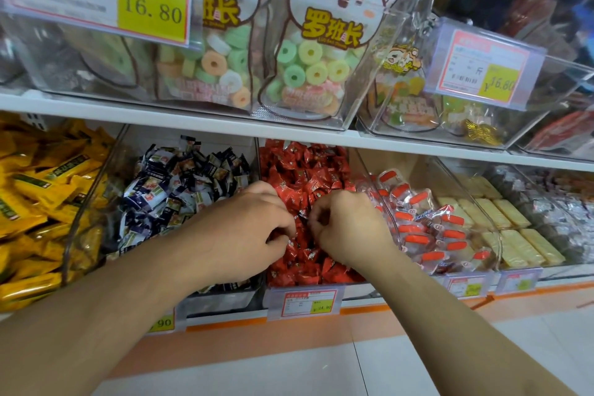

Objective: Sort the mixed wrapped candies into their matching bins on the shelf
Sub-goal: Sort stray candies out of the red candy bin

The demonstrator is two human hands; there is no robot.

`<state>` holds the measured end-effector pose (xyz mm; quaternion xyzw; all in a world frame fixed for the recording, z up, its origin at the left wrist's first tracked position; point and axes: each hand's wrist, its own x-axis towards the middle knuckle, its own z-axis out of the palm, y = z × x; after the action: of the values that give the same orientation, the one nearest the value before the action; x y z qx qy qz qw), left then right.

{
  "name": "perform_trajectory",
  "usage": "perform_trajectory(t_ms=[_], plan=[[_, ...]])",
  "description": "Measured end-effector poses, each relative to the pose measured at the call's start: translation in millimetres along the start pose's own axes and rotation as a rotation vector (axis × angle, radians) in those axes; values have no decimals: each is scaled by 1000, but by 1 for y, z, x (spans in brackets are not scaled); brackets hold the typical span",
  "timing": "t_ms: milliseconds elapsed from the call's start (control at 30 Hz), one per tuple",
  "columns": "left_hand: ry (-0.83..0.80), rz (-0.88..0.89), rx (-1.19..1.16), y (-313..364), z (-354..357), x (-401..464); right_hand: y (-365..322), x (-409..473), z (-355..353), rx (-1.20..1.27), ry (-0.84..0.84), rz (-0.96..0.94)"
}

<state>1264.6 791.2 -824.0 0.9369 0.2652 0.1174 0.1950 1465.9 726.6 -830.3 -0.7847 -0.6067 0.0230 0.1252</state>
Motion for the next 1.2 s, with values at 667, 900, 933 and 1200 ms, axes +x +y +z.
perform_trajectory(t_ms=[667,900,933,1200], plan=[[330,-342,-70,11,-51,-29,-15,-28,-54,793,-109,-60],[231,-390,10,8,-50,-29,4,-35,-38,63,-385,-61],[225,-350,-10,12,-47,-27,4,-34,-38,29,-414,-62],[89,-160,6,24,-18,-15,3,-29,-41,-16,-572,-106]])
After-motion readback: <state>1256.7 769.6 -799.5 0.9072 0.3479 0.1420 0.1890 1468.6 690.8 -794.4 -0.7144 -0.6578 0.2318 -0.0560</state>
